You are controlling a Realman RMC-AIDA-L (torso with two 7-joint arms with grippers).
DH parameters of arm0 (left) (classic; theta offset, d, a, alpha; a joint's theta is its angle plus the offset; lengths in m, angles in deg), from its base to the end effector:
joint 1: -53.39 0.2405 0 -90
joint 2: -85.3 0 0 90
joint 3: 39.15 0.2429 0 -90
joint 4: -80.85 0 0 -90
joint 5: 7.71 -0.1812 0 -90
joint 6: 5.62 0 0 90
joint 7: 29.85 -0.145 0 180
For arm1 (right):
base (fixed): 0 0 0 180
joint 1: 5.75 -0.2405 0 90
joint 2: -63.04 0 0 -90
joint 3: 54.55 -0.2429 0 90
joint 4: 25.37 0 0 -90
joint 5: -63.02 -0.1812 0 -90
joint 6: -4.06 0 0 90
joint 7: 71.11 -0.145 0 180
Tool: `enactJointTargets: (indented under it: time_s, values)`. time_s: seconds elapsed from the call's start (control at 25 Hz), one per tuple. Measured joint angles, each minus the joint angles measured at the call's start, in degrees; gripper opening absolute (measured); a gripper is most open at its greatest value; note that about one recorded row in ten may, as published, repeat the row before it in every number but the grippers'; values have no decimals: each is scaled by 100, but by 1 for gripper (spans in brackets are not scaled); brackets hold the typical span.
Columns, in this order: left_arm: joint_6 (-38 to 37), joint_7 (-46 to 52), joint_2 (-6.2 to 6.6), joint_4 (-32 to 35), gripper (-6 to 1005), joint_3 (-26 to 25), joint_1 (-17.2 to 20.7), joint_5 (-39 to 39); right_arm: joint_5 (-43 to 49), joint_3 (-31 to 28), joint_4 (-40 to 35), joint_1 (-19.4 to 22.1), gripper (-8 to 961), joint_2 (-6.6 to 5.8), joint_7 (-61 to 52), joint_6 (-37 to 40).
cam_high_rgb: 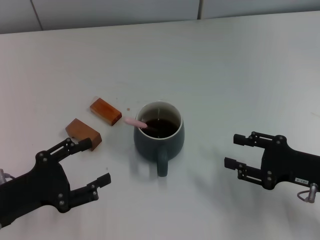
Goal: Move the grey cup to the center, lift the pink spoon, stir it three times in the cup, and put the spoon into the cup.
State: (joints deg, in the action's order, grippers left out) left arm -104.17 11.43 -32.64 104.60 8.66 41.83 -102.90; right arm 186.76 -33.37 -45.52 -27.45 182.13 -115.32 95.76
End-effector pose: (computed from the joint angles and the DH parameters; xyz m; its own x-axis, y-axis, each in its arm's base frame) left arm -0.2818 0.1952 -0.0066 0.7470 0.0473 0.6631 0.3306 -0.8918 -0.3088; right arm 0.2891 0.2303 -0.0218 0.8106 -0.1684 -0.5609 -0.3837 -0.8763 -0.2915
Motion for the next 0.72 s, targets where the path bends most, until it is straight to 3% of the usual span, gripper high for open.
enactJointTargets:
  time_s: [0.72]
  values:
    - [172, 34, -1, -9, 834, 0, -59, 1, 0, -26, 16, -61, 622, 4, 77, -15]
